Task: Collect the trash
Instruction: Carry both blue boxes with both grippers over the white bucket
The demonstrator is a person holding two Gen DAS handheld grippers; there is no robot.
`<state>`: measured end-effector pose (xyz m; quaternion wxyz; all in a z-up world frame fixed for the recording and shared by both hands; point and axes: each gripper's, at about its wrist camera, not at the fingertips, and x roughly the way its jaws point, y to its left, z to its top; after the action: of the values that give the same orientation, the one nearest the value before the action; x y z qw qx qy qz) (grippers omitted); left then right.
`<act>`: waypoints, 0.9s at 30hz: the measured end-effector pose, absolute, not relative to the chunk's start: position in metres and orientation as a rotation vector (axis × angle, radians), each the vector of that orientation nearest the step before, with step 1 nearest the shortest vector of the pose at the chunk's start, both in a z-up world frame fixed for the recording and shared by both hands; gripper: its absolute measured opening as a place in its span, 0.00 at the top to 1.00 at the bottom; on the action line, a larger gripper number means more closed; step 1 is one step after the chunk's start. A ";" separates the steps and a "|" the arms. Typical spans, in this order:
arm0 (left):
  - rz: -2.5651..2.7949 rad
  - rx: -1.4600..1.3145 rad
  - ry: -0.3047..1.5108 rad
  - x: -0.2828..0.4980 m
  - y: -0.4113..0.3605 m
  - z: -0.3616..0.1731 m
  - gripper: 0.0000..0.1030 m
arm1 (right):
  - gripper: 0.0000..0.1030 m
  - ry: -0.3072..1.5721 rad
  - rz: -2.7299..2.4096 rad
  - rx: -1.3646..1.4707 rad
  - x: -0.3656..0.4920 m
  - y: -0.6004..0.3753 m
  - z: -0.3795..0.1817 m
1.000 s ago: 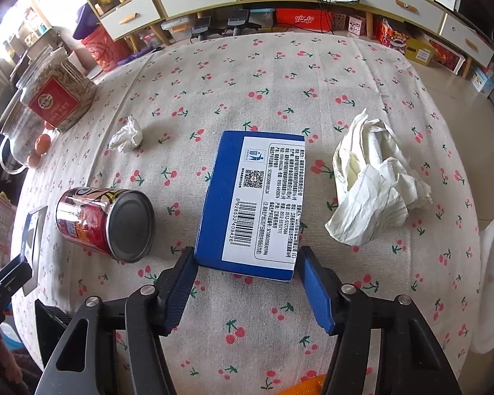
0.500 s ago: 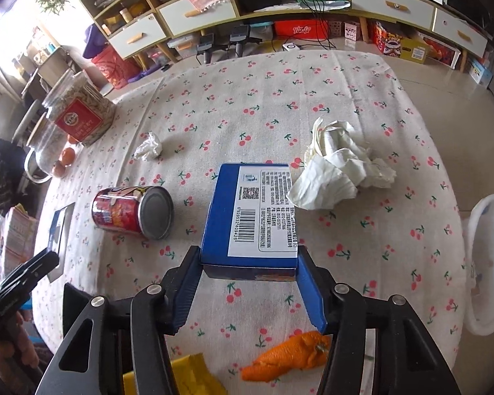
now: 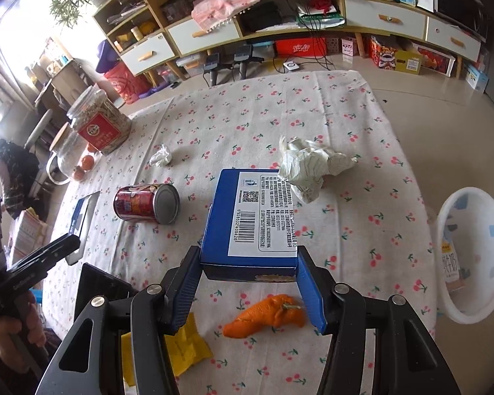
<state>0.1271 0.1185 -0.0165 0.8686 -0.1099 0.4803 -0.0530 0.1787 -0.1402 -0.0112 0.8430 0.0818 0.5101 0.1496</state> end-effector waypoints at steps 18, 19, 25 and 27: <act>-0.223 -0.124 0.973 0.139 0.046 -0.003 0.52 | 0.45 1.006 0.305 0.328 0.144 -0.223 0.008; -0.230 -0.115 0.976 0.139 0.042 -0.004 0.52 | 0.45 1.001 0.306 0.335 0.141 -0.227 0.010; -0.278 -0.080 0.990 0.146 0.010 -0.006 0.52 | 0.45 0.963 0.278 0.366 0.128 -0.259 0.015; -0.298 -0.069 0.995 0.149 -0.003 -0.007 0.52 | 0.45 0.956 0.250 0.376 0.125 -0.272 0.015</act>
<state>0.1489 -0.0028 -0.0073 0.8676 -0.0330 0.4753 -0.1423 0.1250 -0.2719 0.0148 0.8635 0.1796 0.4559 0.1192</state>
